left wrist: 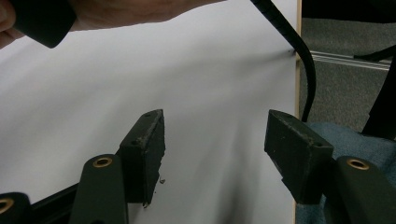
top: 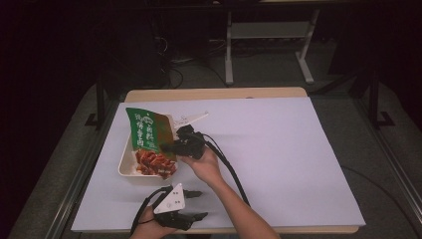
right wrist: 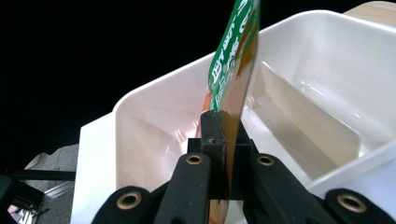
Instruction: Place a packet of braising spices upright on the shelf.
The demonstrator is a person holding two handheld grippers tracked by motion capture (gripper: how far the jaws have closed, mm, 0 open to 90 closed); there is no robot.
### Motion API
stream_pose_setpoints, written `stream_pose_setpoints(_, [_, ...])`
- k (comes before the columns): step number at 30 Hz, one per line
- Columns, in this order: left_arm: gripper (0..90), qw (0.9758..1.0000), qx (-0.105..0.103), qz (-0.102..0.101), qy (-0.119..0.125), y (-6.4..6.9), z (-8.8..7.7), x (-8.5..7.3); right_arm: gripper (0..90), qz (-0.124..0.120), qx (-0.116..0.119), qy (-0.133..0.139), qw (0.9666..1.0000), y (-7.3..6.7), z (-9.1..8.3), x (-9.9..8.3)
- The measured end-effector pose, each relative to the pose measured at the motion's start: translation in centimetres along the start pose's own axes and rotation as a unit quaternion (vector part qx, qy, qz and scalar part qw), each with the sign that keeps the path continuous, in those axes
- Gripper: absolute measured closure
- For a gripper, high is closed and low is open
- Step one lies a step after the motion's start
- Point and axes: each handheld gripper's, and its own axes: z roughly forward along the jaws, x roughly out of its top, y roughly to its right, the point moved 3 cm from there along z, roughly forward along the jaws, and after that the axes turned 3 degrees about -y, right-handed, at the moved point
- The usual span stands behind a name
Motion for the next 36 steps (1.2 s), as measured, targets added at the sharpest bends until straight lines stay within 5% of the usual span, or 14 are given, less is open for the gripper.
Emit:
stream_pose_setpoints(5, [37.7,1.0000,-0.001,0.001,-0.003,0.0,0.0,0.0,86.4,-0.004,-0.001,-0.003,1.0000,0.1,0.0,0.0])
stream_pose_setpoints(8, [37.7,1.0000,0.000,0.002,-0.004,-0.1,-0.1,0.0,72.2,-0.004,-0.031,-0.010,0.9995,0.3,0.0,0.2])
stream_pose_setpoints(16, [37.6,1.0000,0.000,0.000,-0.003,0.0,-0.1,0.0,55.9,-0.003,-0.040,-0.008,0.9992,0.6,-1.2,0.4])
stream_pose_setpoints(36, [36.7,1.0000,0.001,-0.002,-0.006,-0.1,0.0,0.0,45.1,0.003,-0.055,-0.013,0.9984,1.4,-6.8,-1.6])
